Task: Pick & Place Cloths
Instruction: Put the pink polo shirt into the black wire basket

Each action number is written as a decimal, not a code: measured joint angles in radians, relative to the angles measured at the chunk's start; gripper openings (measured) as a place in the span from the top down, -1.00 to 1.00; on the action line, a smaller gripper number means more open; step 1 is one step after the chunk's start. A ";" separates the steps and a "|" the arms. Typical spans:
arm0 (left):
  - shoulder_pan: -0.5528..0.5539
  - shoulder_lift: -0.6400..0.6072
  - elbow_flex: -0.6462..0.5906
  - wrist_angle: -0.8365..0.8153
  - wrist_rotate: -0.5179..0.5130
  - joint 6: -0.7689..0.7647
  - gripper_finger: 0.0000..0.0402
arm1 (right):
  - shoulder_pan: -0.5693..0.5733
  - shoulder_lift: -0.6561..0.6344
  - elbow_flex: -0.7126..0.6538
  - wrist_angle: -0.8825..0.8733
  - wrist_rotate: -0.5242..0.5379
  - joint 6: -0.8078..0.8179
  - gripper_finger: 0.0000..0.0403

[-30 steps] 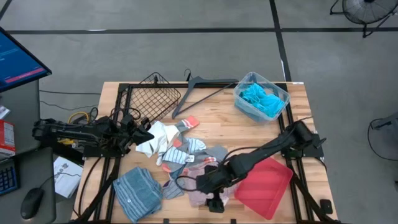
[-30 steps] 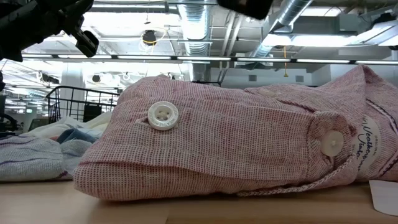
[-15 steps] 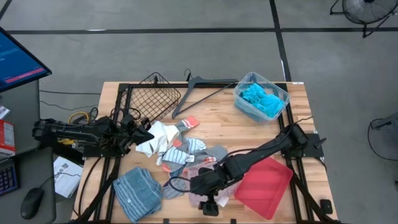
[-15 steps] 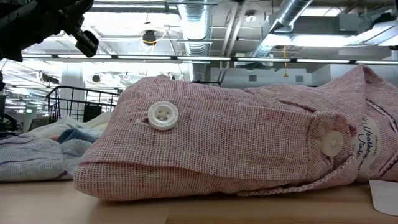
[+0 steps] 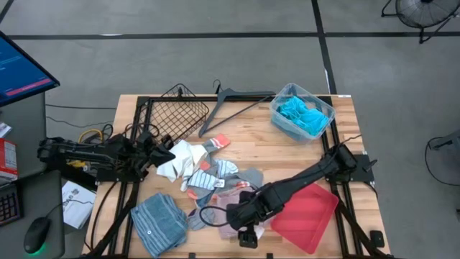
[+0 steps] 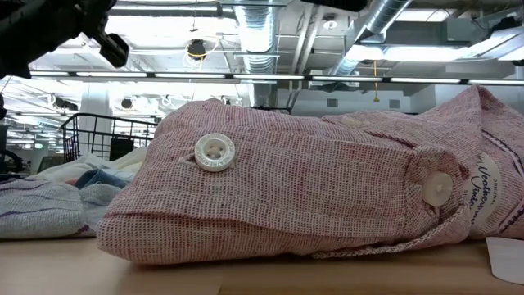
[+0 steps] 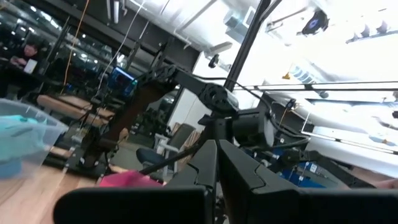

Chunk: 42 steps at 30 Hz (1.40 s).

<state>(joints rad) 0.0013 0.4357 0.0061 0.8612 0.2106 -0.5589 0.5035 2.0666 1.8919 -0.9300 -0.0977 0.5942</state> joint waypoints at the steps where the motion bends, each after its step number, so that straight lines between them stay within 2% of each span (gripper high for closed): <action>1: 0.000 0.000 0.000 0.007 0.000 0.000 0.99 | 0.001 0.000 0.000 -0.007 0.028 -0.008 -0.54; 8: 0.000 0.000 0.000 0.060 0.000 -0.023 0.99 | 0.034 0.019 -0.001 -0.017 0.155 -0.153 -0.54; 16: 0.000 0.000 0.000 0.068 0.001 -0.104 0.99 | 0.066 0.074 -0.001 -0.012 0.157 -0.206 -0.54; 19: -0.001 0.001 0.000 0.072 0.027 -0.105 0.92 | 0.074 0.102 0.000 -0.018 0.151 -0.211 -0.54; 22: -0.012 0.004 0.000 0.073 0.032 -0.120 0.76 | 0.074 0.146 0.000 -0.006 0.150 -0.185 -0.54; 27: -0.024 0.017 0.000 0.073 0.032 -0.117 0.36 | 0.072 0.181 0.000 -0.043 0.192 -0.149 -0.54; 31: -0.024 0.029 0.000 0.073 0.031 -0.107 0.04 | 0.072 0.206 0.001 -0.038 0.248 -0.159 -0.54; 34: -0.024 0.045 0.000 0.073 0.023 -0.105 -0.16 | 0.076 0.233 0.001 -0.013 0.240 -0.206 -0.54; 38: -0.024 0.069 0.000 0.074 0.023 -0.105 -0.31 | 0.087 0.273 0.003 0.027 0.219 -0.247 -0.54; 42: -0.024 0.090 0.000 0.074 0.022 -0.105 -0.37 | 0.088 0.292 0.004 0.049 0.215 -0.254 -0.54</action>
<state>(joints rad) -0.0223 0.5258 0.0061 0.9352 0.2329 -0.6637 0.5911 2.3591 1.8961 -0.8807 0.1177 0.3401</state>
